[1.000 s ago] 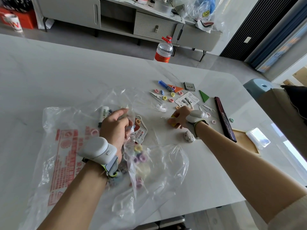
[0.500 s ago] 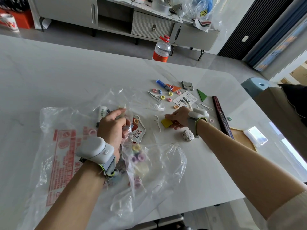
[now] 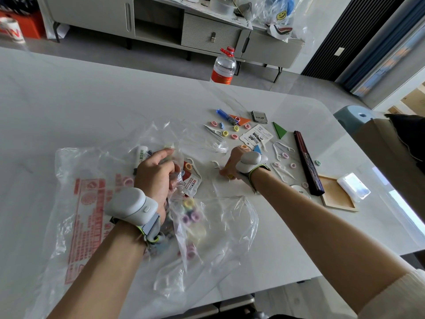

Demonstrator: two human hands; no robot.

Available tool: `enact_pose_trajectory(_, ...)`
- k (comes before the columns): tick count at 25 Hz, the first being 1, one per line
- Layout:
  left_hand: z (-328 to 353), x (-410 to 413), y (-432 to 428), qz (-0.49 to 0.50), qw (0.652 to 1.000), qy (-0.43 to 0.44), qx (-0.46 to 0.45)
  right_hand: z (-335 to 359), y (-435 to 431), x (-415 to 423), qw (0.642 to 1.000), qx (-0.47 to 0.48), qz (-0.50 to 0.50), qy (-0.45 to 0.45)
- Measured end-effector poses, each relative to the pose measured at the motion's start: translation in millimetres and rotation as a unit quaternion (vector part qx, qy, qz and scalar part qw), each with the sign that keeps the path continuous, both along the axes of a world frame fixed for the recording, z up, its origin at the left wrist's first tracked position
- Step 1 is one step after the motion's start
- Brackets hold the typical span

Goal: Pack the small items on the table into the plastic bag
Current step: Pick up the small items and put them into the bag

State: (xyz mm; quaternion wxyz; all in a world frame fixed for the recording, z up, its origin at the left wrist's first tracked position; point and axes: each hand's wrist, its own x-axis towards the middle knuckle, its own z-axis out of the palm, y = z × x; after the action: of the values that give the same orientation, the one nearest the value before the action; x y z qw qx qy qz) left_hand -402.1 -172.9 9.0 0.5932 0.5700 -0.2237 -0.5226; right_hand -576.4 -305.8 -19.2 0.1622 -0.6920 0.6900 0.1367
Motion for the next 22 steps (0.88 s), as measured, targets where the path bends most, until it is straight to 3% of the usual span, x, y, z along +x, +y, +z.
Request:
enact_pose_trajectory(6,0,0,0,-0.005,1.000,0.002,-0.005,9,22,4,0.982,-0.088,0.076,0.147)
enact_pose_trajectory(9,0,1,1,-0.006,1.000,0.000,-0.009,11,22,1,0.989,-0.009,0.067,0.132)
enact_pose_trajectory(12,0,3,0,-0.002,1.000,-0.007,-0.009,22,23,-13,0.994,0.104,0.016,-0.024)
enact_pose_trajectory(14,0,4,-1,-0.004,1.000,-0.011,-0.009,32,36,-15,0.978,0.133,-0.016,-0.160)
enact_pose_trajectory(16,1,3,-1,-0.006,1.000,-0.013,-0.011,35,47,-3,0.960,0.153,-0.013,-0.233)
enact_pose_trajectory(18,0,2,-1,-0.006,1.000,-0.018,-0.008,29,49,20,0.929,0.139,-0.026,-0.343)
enact_pose_trajectory(22,-3,4,-3,-0.001,1.000,-0.021,-0.004,17,47,32,0.832,0.148,-0.072,-0.530)
